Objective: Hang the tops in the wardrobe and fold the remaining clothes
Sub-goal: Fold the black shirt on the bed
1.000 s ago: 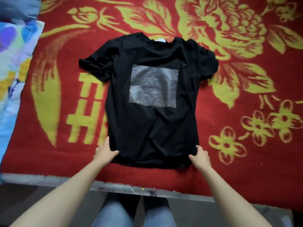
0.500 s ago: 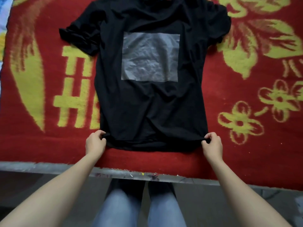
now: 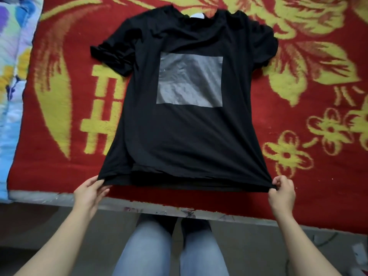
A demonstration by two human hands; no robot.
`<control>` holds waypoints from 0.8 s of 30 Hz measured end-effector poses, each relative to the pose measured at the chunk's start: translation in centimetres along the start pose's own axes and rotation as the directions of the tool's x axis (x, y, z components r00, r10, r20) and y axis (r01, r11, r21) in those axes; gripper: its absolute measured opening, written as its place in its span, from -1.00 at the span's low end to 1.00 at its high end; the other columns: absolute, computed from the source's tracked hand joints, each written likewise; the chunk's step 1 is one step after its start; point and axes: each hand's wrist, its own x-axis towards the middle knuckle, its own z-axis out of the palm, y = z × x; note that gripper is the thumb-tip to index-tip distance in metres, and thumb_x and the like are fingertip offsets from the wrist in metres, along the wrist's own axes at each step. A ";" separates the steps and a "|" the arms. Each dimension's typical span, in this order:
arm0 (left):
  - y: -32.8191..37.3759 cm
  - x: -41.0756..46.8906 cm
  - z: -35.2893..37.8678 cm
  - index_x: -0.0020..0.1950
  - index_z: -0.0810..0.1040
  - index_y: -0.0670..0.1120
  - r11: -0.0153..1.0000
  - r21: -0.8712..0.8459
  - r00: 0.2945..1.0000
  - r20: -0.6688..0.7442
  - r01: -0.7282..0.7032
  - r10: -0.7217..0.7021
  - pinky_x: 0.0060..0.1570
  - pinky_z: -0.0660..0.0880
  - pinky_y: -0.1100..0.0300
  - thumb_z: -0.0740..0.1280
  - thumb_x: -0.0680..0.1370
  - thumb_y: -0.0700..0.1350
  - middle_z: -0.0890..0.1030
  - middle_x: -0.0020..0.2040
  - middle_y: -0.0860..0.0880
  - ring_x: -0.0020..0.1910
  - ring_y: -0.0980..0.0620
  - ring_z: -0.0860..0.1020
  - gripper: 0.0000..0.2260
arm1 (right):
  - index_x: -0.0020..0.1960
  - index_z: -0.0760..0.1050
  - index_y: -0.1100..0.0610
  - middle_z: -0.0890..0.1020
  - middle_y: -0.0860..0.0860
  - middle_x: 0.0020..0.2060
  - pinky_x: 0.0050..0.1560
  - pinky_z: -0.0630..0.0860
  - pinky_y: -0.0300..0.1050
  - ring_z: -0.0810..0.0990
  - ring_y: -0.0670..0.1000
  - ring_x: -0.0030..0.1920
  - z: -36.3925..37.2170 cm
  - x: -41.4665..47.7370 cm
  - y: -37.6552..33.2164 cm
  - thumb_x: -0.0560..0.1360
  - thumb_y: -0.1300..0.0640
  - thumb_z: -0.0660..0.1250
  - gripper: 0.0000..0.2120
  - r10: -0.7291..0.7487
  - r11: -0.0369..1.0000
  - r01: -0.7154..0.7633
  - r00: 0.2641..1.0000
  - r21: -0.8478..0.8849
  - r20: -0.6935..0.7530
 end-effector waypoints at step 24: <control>-2.5 -0.1 9.3 0.07 0.49 -0.16 0.120 0.911 0.867 0.325 -0.393 0.378 -0.02 0.37 -0.01 0.29 0.49 -0.23 0.50 0.07 -0.14 0.10 -0.17 0.41 -0.83 | 0.15 0.50 0.18 0.50 0.09 -0.09 -0.28 0.26 -0.09 0.42 0.07 -0.22 3.3 -0.7 1.4 0.53 0.33 0.12 -0.72 -0.043 0.978 0.076 0.985 -0.196 0.167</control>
